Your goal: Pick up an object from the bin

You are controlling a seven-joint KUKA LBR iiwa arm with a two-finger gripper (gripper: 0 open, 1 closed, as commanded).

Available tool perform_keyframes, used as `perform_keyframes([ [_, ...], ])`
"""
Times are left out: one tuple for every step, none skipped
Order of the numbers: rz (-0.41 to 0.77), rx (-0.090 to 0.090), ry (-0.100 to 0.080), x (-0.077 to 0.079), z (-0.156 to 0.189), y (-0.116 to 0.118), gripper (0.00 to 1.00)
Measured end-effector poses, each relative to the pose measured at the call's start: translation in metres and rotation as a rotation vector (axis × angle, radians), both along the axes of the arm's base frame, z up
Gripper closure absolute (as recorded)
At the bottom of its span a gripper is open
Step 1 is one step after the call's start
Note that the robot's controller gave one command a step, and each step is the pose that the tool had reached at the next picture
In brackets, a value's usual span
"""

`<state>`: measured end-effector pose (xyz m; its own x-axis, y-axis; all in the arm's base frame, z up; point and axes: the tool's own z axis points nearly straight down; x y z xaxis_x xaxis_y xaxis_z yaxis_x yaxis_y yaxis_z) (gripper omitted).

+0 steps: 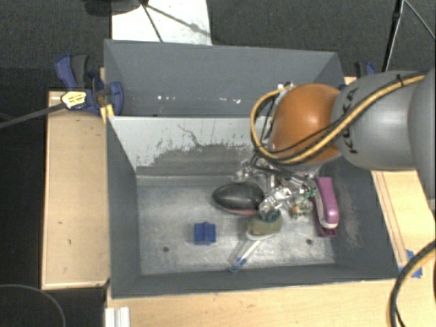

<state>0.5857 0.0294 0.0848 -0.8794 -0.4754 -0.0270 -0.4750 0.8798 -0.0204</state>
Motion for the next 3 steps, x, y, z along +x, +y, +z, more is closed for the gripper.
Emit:
perform_keyframes([
  [-0.003, 0.0, 0.003, -0.001, -0.001, 0.0, 1.0],
  [0.116, 0.004, 0.023, -0.002, 0.109, -0.004, 1.0],
  [0.424, -0.002, 0.027, 0.006, 0.151, 0.005, 1.0],
])
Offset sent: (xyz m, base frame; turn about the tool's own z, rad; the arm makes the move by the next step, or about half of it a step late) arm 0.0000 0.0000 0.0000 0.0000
